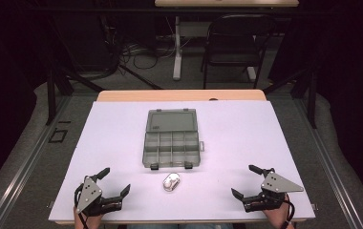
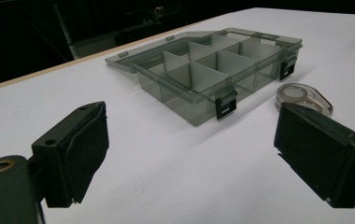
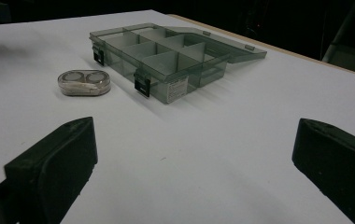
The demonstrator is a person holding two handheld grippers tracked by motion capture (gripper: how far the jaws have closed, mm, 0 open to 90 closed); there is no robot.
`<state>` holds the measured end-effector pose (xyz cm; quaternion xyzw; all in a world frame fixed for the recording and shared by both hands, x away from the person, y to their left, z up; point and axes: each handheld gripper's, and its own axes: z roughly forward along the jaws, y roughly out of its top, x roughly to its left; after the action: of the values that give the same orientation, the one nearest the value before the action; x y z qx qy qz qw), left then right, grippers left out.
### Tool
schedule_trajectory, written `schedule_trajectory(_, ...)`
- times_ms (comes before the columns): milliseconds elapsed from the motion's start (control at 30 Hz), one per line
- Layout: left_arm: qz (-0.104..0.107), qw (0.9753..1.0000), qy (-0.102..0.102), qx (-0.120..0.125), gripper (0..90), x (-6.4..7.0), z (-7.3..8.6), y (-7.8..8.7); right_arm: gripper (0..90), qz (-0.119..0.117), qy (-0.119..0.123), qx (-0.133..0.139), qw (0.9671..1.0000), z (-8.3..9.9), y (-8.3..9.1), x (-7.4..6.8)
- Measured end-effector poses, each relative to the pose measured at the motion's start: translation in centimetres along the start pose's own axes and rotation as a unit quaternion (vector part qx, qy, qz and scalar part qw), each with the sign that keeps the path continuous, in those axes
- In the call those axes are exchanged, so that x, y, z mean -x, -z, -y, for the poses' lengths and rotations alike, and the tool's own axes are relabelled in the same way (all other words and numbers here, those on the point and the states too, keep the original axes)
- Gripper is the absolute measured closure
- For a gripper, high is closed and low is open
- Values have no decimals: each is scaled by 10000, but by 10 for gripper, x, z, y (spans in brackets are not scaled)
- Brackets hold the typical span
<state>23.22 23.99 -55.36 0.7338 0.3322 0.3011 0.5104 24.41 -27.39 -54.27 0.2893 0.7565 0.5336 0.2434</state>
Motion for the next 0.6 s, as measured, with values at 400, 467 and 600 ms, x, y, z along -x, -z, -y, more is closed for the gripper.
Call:
schedule_trajectory(400,-8,10000,-46,19,103,3,-4,-2,0,-2,-48,-8,10000,1,-1,1)
schedule_trajectory(467,0,10000,-52,25,103,4,-4,-2,0,6,-49,1,10000,1,-1,1)
schedule_trajectory(600,10,10000,-62,14,103,5,-5,-3,0,-1,-67,-33,10000,1,-1,1)
